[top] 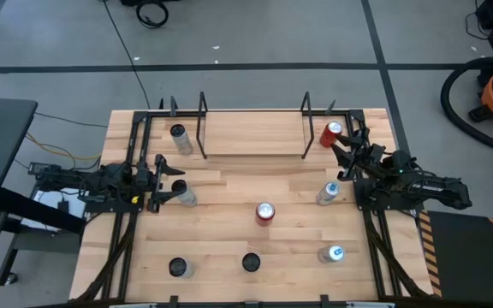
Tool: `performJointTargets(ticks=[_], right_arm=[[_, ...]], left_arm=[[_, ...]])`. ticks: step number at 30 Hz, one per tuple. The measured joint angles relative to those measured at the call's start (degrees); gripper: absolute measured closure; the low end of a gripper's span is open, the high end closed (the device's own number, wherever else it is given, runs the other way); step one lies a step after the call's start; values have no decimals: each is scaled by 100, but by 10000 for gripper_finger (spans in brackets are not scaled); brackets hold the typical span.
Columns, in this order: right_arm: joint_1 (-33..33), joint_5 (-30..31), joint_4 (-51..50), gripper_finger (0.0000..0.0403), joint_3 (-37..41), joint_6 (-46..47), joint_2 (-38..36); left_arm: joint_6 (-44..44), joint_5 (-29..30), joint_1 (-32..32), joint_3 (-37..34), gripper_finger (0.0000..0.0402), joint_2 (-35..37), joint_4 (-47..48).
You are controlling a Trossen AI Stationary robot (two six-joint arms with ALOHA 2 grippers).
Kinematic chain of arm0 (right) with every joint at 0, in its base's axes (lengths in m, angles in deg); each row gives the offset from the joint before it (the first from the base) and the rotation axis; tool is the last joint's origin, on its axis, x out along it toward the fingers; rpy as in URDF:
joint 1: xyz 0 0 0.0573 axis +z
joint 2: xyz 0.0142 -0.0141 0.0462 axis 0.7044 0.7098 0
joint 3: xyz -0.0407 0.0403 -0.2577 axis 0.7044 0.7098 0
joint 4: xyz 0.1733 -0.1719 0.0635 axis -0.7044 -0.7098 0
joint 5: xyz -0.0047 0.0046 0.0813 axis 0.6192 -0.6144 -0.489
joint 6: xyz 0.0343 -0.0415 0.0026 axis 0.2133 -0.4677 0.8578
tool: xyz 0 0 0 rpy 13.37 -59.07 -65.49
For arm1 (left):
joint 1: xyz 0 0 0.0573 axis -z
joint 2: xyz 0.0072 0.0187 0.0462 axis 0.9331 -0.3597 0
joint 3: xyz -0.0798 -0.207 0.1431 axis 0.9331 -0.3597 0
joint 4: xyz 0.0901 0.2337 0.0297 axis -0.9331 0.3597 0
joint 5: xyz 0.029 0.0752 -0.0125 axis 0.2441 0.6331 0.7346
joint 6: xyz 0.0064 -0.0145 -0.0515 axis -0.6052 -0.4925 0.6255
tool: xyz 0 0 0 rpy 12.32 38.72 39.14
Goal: Place canned beverage on shelf
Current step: Put the top red soda can on the shelf
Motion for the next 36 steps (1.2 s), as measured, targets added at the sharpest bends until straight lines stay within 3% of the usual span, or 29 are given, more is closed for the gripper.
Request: performJointTargets(ticks=[4, 11, 25, 36], right_arm=[[0, -8, 70, 240, 0, 4, 1], [0, -604, 157, 222, 0, 258, 0], [0, -586, 85, 74, 0, 247, 0], [-74, -548, 230, 63, 0, 244, 1]], left_arm=[[8, -1, 0, 0, 95, 0, 0], [3, 0, 0, -2, 95, 0, 1], [-12, 0, 0, -1, 95, 0, 1], [-416, 6, 0, -2, 95, 0, -8]])
